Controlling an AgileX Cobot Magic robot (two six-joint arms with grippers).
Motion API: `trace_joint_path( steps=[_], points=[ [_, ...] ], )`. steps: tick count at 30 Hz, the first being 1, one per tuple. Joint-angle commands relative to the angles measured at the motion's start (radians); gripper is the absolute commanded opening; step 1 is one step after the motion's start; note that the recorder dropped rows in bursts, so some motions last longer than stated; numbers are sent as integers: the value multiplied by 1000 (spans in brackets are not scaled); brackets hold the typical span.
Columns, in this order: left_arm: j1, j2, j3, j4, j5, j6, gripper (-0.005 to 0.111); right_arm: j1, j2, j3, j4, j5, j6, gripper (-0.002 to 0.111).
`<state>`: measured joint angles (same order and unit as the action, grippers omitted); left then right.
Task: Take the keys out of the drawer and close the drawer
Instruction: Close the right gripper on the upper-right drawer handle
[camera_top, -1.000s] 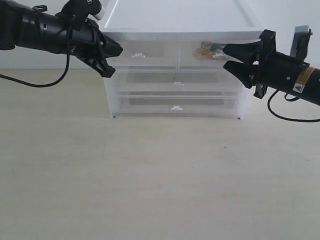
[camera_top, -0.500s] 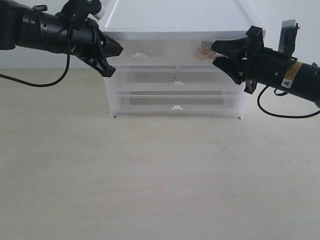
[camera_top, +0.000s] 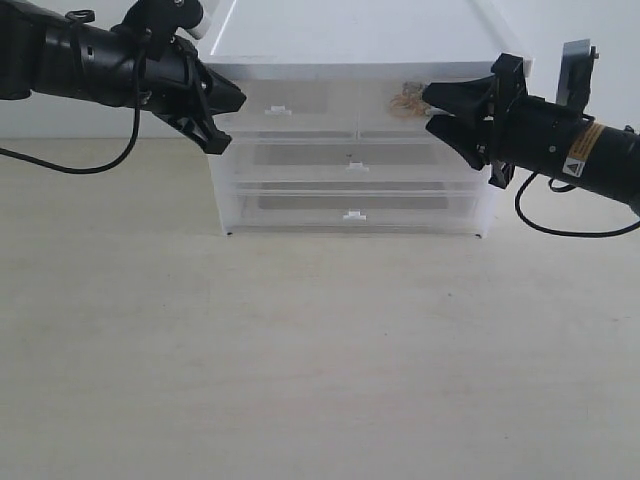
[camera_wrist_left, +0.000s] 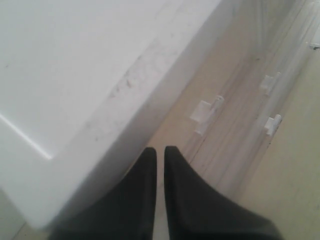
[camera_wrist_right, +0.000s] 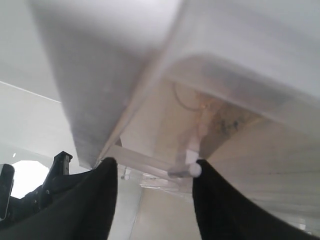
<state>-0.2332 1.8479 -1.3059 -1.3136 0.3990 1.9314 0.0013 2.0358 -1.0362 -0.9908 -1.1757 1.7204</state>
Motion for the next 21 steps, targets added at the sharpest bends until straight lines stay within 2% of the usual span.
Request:
trace_joint_path(
  steps=[1,11,21],
  points=[
    [0,-9,-15,-37,-63,2,4,-3,-1,-12,8,15,-3,44],
    [0,-9,-15,-37,-68,6,4,-42,-1,-10,-17,-40,24,44],
    [0,-9,-15,-37,-68,6,4,-38,-1,-10,6,-4,-8,44]
  ],
)
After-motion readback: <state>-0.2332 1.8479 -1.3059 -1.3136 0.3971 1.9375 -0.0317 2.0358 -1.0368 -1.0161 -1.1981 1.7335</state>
